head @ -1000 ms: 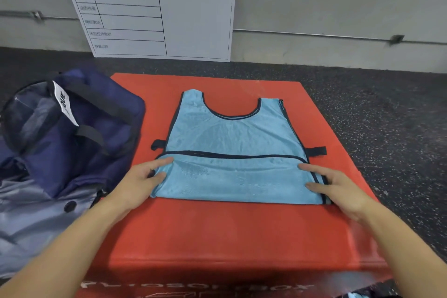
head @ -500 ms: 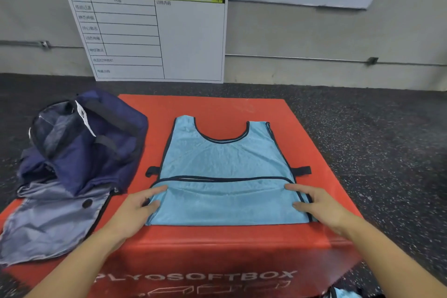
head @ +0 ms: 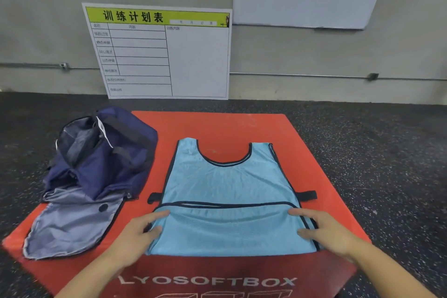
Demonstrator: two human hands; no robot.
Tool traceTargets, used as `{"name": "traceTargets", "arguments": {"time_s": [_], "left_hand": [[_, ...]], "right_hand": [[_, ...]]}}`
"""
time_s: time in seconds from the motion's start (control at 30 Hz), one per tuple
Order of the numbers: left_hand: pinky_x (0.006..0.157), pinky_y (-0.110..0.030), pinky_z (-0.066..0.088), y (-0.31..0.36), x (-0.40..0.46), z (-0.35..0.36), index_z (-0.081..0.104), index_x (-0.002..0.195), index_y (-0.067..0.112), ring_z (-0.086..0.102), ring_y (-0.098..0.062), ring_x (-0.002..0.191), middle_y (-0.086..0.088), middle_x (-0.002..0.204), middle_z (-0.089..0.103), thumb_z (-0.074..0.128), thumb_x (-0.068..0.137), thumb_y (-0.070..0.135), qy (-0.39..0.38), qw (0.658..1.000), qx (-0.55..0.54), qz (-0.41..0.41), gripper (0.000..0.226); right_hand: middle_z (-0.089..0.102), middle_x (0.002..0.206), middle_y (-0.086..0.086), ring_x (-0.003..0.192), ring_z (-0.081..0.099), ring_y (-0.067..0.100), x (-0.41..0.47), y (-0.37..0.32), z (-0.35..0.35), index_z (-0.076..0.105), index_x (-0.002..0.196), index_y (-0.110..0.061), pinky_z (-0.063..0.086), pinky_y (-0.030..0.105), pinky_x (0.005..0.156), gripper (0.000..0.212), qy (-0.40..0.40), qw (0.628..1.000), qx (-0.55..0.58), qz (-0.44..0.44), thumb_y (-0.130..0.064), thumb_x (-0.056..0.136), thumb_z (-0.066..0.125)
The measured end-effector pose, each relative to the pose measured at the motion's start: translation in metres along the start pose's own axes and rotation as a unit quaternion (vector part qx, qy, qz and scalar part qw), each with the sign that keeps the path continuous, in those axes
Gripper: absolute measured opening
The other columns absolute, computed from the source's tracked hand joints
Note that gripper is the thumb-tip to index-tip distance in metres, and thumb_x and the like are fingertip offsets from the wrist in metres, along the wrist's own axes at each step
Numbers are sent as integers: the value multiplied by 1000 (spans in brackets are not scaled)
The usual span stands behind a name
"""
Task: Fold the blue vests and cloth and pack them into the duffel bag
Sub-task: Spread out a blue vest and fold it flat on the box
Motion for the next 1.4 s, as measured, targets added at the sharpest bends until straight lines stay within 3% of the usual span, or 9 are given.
{"name": "traceTargets", "arguments": {"time_s": [0.13, 0.23, 0.37, 0.5, 0.7, 0.87, 1.13, 1.3, 1.4], "left_hand": [[88, 1, 38, 9, 20, -5, 69, 112, 39, 61, 15, 99, 25, 107, 70, 65, 91, -5, 39, 999, -23, 4, 48], [75, -1, 41, 15, 43, -9, 68, 109, 39, 60, 0, 85, 17, 92, 70, 66, 91, -5, 69, 997, -38, 10, 48], [79, -5, 42, 15, 75, -11, 70, 118, 34, 56, -9, 92, 5, 107, 69, 65, 93, -1, 79, 996, -27, 23, 44], [72, -12, 46, 9, 113, -18, 69, 117, 42, 59, -8, 79, 8, 101, 69, 64, 94, 2, 83, 996, -12, 30, 46], [69, -13, 49, 12, 164, -26, 69, 117, 45, 58, -7, 74, 5, 93, 71, 62, 95, 1, 113, 992, -26, 48, 50], [51, -13, 38, 14, 213, -31, 68, 122, 41, 38, -6, 54, 15, 60, 40, 60, 96, 3, 146, 987, -10, 62, 47], [71, -24, 52, -6, 249, -16, 64, 122, 43, 61, -19, 79, -15, 102, 74, 61, 94, 2, 122, 990, 66, 31, 50], [73, -36, 53, 1, 252, -9, 62, 137, 26, 69, -14, 73, -9, 95, 74, 58, 98, 8, 107, 986, 128, 30, 44], [105, -41, 45, -4, 254, -6, 57, 142, 26, 59, -29, 123, -6, 132, 66, 57, 99, 14, 103, 984, 144, 32, 44]], "right_hand": [[55, 140, -23, 140, 42, 1, 15, -17, -11, 63, 129, -40, 27, 18, 111, 53, 36, 999, -18, -17, -5, 90, 73], [62, 136, -13, 118, 57, -3, 32, -26, -20, 65, 126, -43, 40, 16, 95, 53, 68, 997, -6, -31, -6, 90, 72], [70, 90, -9, 70, 66, 40, 63, -27, -26, 64, 133, -38, 58, 44, 65, 53, 123, 992, 3, -27, -5, 92, 70], [54, 84, -24, 47, 50, 1, 99, -32, -27, 63, 135, -33, 43, 15, 47, 52, 137, 989, -5, -50, -1, 94, 66], [59, 138, -16, 133, 50, 3, 146, -54, -40, 62, 137, -32, 34, 26, 116, 54, 168, 981, -18, -91, 0, 93, 68], [54, 141, -17, 131, 47, 0, 188, -63, -56, 62, 139, -28, 32, 17, 106, 52, 197, 975, -17, -100, 0, 95, 65], [50, 84, -17, 36, 46, 10, 237, -38, -53, 62, 137, -31, 40, 20, 39, 49, 229, 966, -116, -42, -4, 95, 64], [65, 137, 3, 95, 70, 21, 241, -41, -57, 63, 138, -30, 49, 27, 79, 46, 245, 953, -177, -33, -13, 95, 68], [66, 136, 2, 119, 62, 30, 244, -45, -59, 60, 141, -31, 50, 34, 91, 49, 268, 947, -174, -31, -15, 95, 68]]}}
Point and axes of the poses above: each hand's wrist, its own x-axis towards the middle knuckle, its own z-axis out of the palm, y = z × x, the point moved 4 cm from there along x, towards the middle knuckle
